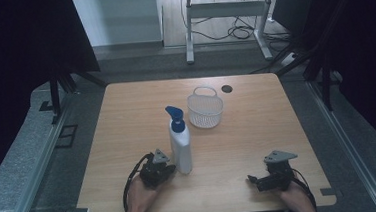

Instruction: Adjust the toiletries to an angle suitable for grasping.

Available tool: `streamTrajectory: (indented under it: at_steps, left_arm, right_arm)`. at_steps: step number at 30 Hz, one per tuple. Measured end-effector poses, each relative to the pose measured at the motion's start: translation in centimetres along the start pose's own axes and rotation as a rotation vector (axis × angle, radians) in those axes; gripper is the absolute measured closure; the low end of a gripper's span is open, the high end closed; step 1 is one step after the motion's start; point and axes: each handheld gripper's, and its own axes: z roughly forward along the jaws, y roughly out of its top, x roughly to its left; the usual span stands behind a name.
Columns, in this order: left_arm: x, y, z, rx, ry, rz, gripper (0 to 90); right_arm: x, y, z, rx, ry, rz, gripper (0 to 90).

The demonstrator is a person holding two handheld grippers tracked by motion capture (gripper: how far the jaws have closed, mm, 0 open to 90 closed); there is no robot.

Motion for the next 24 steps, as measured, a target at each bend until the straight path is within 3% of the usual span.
streamTrajectory:
  at_steps: [24]
  left_arm:
    - [-2.2, 1.3, 1.6, -0.025, -0.019, 0.077, 88.9]
  right_arm:
    - [0.0, 0.0, 0.0, 0.0, 0.003, -0.003, 0.0]
